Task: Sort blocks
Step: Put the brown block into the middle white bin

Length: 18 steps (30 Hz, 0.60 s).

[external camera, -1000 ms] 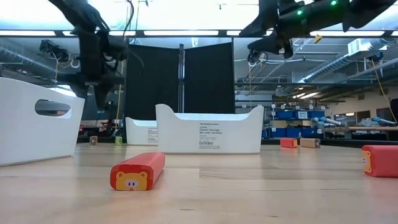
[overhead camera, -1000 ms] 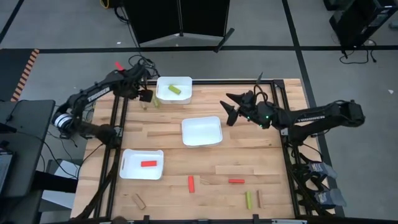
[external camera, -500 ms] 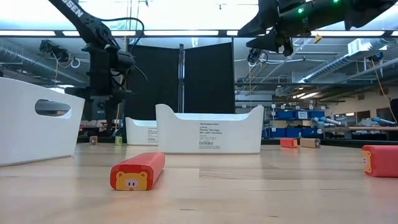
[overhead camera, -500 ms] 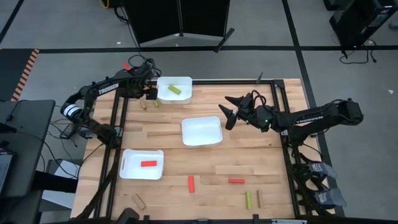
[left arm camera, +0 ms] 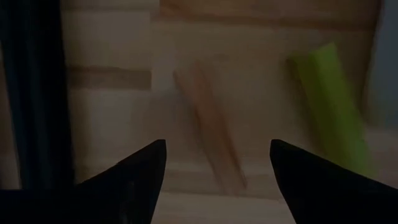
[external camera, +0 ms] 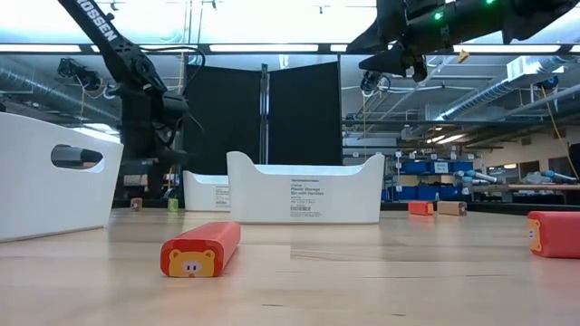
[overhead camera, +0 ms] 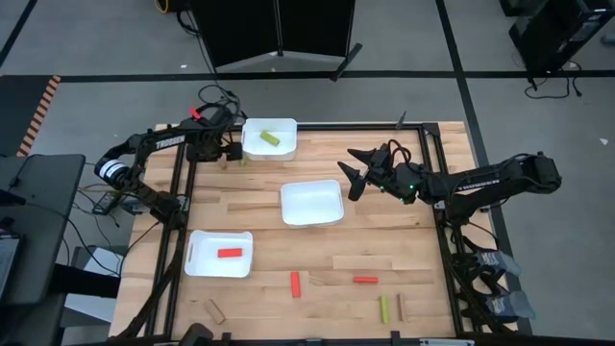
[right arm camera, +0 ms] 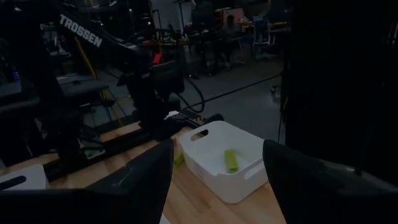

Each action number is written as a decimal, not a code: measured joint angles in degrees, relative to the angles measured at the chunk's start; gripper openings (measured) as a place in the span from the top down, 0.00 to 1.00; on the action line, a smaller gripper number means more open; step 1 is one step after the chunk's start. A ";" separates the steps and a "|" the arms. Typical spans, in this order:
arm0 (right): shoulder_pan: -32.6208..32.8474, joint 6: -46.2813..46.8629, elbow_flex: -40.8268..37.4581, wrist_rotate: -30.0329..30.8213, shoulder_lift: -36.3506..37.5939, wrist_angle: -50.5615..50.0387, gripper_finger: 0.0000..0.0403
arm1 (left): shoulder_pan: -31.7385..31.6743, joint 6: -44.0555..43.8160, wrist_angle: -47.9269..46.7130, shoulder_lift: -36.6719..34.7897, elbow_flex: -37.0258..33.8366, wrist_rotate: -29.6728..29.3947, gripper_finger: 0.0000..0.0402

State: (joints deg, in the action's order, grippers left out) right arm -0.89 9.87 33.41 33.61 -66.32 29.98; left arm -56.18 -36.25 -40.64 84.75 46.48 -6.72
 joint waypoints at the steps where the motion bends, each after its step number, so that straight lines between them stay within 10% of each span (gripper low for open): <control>1: 0.00 0.00 0.00 0.00 0.00 -0.01 0.36 | -0.02 0.00 0.52 -0.02 0.00 -0.15 0.26; 18: 0.00 -0.42 0.00 -0.02 -0.02 -0.04 0.36 | 0.85 -3.04 0.26 0.93 0.02 -2.58 0.28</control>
State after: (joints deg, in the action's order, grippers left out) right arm -0.89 9.45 33.41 33.58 -66.35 29.93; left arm -55.33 -39.29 -40.38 85.68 46.50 -9.30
